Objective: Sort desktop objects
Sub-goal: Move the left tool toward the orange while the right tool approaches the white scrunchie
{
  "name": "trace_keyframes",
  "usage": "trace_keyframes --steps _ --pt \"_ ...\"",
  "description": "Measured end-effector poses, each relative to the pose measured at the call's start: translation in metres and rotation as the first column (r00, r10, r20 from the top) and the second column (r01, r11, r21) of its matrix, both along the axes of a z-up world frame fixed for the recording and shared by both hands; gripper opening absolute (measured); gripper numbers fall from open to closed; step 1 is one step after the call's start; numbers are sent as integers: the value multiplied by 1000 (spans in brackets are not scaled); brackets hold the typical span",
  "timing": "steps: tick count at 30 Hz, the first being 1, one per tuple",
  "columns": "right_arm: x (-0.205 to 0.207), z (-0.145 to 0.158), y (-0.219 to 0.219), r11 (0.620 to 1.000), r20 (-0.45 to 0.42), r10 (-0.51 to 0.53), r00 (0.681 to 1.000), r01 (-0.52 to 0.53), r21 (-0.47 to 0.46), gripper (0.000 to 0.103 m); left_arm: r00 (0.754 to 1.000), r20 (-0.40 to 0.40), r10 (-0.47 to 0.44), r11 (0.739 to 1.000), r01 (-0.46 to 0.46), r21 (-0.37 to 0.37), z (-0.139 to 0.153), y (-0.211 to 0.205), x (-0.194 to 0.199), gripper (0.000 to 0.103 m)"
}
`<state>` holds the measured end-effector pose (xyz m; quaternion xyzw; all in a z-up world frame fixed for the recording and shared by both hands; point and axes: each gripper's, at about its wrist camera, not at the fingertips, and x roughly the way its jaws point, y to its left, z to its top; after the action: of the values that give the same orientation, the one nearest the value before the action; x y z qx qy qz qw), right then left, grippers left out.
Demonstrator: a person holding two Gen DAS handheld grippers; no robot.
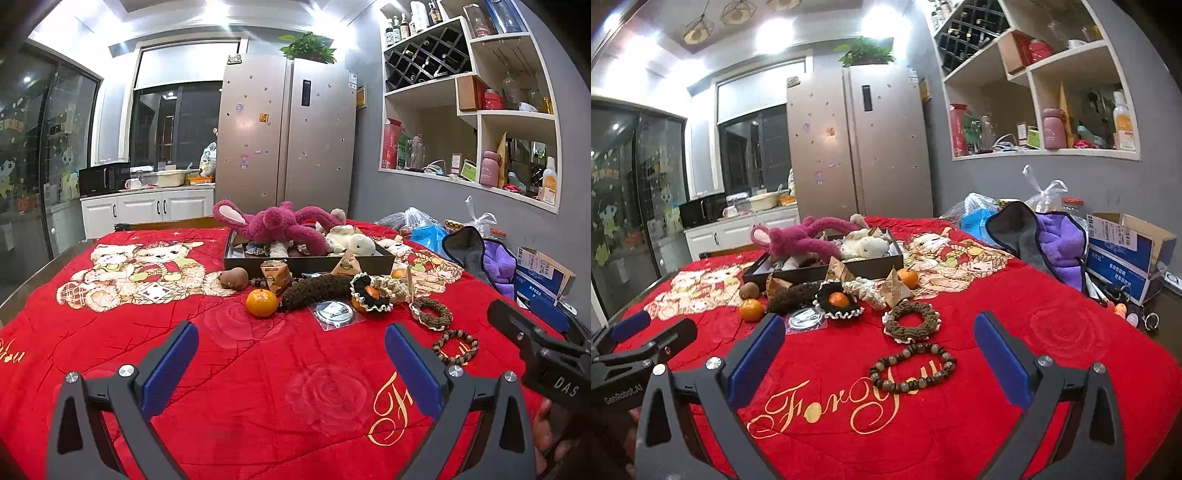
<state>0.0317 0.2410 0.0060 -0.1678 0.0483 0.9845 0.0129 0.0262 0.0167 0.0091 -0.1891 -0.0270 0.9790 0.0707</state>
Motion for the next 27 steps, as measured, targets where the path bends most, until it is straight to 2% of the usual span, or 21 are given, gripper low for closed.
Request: trace_keyframes --steps 4,8,11,27 --pt "1 1 -4 1000 -4 0 1000 0 21 103 1000 10 1 1000 -1 2 -1 1 -1 103" --pt "4 1 -1 1000 -16 29 999 -29 1 103 1000 10 -3 1000 3 0 -1 1 -1 103" --pt "-1 -1 0 998 14 60 998 -59 -20 103 1000 11 -7 1000 7 -4 -1 1 -1 103" --pt "3 1 -6 994 -12 107 994 -107 -14 103 999 28 -38 999 37 34 -2 -2 -3 103"
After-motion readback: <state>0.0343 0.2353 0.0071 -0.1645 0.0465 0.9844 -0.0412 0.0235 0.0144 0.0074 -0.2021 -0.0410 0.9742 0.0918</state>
